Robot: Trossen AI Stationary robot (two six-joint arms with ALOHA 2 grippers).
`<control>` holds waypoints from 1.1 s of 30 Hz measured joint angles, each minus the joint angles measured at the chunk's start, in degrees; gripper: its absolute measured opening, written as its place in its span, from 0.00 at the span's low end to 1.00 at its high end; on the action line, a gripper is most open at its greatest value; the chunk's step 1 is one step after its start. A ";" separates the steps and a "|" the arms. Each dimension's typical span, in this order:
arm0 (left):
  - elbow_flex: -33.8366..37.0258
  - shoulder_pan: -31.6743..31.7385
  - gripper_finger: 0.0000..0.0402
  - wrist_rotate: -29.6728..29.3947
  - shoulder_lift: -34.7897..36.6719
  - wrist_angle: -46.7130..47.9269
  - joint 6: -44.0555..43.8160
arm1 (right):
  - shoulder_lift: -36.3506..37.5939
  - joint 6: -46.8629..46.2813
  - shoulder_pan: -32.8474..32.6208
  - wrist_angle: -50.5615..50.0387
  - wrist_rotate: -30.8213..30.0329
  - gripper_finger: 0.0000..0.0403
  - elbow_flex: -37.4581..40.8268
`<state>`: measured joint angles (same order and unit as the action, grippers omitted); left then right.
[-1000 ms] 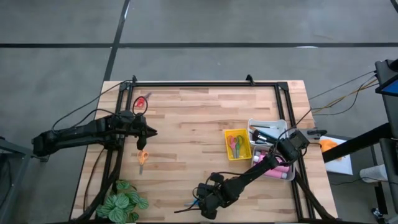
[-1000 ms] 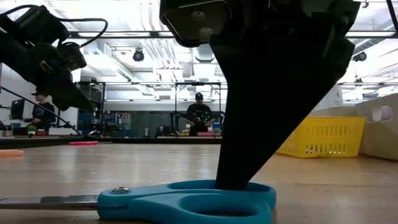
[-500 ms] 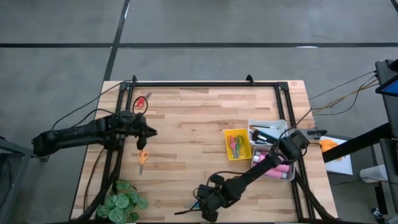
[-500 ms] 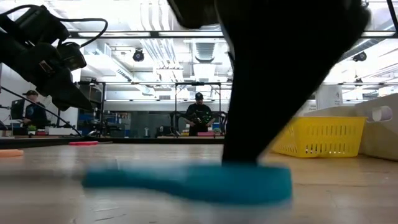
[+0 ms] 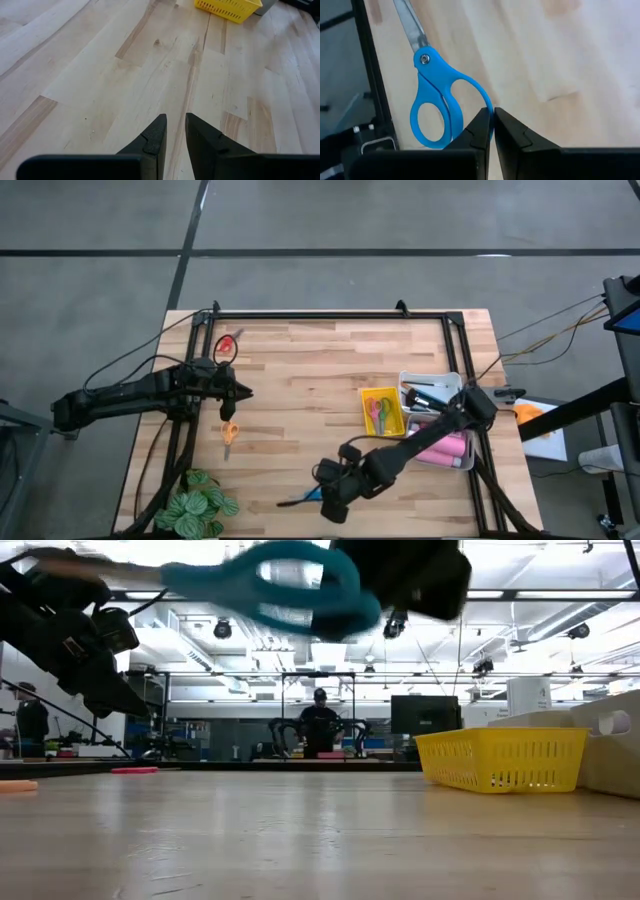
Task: Pick & Place Paint Supplies
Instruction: Put the blue scissors into the yellow bin
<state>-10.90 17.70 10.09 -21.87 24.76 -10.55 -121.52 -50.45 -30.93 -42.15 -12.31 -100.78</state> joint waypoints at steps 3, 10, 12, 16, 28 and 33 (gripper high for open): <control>-0.01 0.01 0.18 -0.02 0.00 0.00 0.00 | 2.99 0.90 0.40 -2.42 -2.44 0.04 0.01; 0.00 0.01 0.18 0.00 -0.02 0.01 0.00 | 11.92 1.23 0.60 -9.09 -9.44 0.04 0.39; -0.01 -0.01 0.18 -0.02 -0.02 0.01 0.00 | 14.75 0.38 0.62 -11.16 -10.66 0.04 0.71; 0.00 0.01 0.18 -0.02 0.01 0.09 0.00 | 19.28 -2.12 0.60 -15.10 -13.37 0.04 1.20; 0.01 0.01 0.18 0.00 -0.09 0.64 0.00 | 32.72 -10.34 1.01 -22.17 -20.18 0.04 11.45; 0.01 0.01 0.18 -0.01 -0.09 0.98 0.00 | 38.33 -19.29 0.99 -23.65 -23.44 0.04 19.55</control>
<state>-10.90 17.72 10.07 -21.96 25.74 -10.55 -83.19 -69.74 -29.93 -65.80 -35.75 -81.24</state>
